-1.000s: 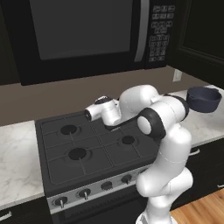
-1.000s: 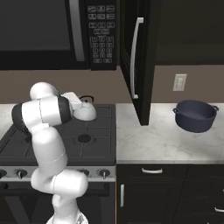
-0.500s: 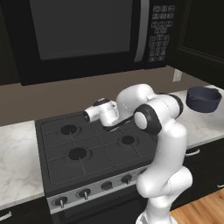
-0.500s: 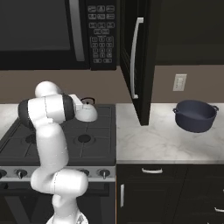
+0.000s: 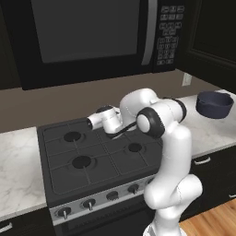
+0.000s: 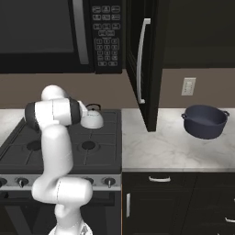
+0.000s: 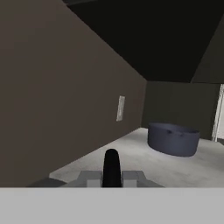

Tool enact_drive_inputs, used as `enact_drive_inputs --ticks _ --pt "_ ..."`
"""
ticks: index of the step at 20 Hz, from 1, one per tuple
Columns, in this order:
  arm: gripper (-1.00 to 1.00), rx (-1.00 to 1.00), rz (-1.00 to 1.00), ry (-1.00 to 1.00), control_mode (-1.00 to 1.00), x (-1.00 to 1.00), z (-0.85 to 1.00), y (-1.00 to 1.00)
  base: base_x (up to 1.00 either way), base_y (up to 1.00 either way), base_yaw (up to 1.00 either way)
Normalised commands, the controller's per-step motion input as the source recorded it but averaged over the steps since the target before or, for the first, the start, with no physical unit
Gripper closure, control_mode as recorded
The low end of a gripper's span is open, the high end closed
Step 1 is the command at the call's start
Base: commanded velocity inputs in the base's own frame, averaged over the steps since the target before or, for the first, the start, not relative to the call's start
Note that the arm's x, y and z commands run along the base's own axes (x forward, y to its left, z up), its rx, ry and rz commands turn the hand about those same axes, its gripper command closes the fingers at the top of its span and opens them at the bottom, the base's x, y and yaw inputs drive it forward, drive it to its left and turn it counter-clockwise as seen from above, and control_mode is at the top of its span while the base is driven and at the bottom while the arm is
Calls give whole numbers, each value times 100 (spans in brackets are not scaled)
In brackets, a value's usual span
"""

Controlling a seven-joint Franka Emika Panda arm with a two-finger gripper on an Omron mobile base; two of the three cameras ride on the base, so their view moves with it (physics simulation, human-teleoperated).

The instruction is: Pick the kettle from the cabinet and place it on a stove burner. Then pick the pot from the counter and place it on another stove burner. Finally, turn both burners on.

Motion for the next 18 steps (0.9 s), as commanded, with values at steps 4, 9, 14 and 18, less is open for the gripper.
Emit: enact_drive_inputs --ticks 4,9,14,18 --pt "100 0 -3 -3 -100 20 -19 0 0 0 0" --pt "100 0 -3 -3 -100 20 -18 1 0 0 0" --pt "100 0 -3 -3 -100 20 -18 4 0 0 0" --pt "100 0 -3 -2 -100 21 -19 5 0 0 0"
